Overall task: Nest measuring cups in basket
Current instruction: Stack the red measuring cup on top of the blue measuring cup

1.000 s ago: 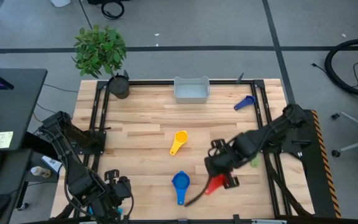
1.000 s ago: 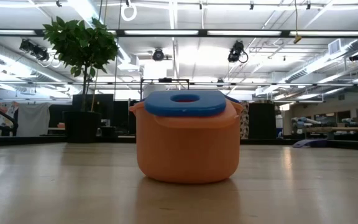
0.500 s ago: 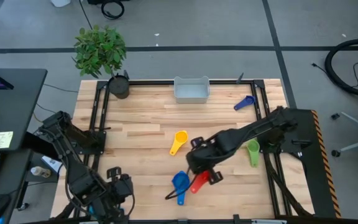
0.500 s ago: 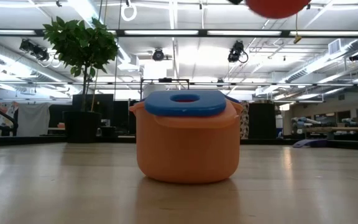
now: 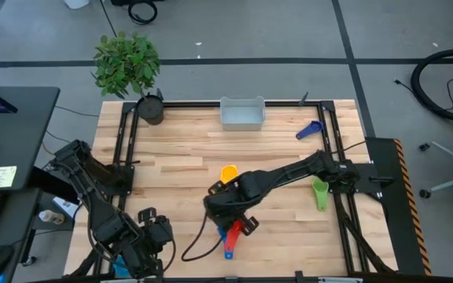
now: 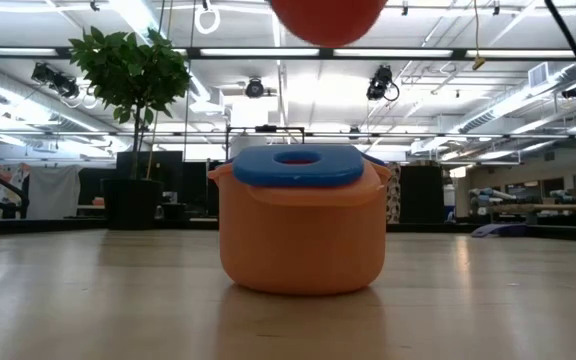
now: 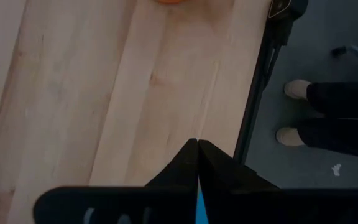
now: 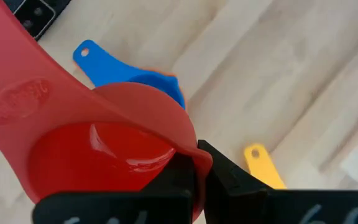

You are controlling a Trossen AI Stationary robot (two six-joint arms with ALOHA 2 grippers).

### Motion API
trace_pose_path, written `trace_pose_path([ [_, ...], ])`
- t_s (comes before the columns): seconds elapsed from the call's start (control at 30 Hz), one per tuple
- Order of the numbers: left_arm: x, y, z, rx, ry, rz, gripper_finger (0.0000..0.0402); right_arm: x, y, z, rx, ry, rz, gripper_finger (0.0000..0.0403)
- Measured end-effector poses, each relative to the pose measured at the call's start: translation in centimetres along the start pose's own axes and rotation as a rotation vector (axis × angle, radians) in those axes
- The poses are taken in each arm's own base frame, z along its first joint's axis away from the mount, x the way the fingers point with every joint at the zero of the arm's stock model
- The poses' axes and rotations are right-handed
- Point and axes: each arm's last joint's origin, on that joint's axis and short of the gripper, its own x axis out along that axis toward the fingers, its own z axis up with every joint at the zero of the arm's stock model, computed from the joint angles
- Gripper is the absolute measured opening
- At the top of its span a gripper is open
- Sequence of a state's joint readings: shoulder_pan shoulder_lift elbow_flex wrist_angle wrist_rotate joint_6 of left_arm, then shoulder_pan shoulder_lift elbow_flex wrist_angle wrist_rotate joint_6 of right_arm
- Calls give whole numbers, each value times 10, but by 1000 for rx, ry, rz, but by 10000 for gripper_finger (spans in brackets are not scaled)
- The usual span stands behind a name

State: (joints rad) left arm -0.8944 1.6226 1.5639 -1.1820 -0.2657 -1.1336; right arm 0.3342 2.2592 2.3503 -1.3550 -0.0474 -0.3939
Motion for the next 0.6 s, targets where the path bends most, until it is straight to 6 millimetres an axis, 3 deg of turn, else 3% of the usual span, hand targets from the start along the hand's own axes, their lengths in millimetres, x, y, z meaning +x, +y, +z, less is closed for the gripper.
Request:
trace_pose_path([
  [0.33,0,0,-1,-1,32,-11,16,49,-3,-1,-115,93,79,10],
  [0.6,0,0,-1,-5,34,-8,16,67,-8,6,-188,55,38,10],
])
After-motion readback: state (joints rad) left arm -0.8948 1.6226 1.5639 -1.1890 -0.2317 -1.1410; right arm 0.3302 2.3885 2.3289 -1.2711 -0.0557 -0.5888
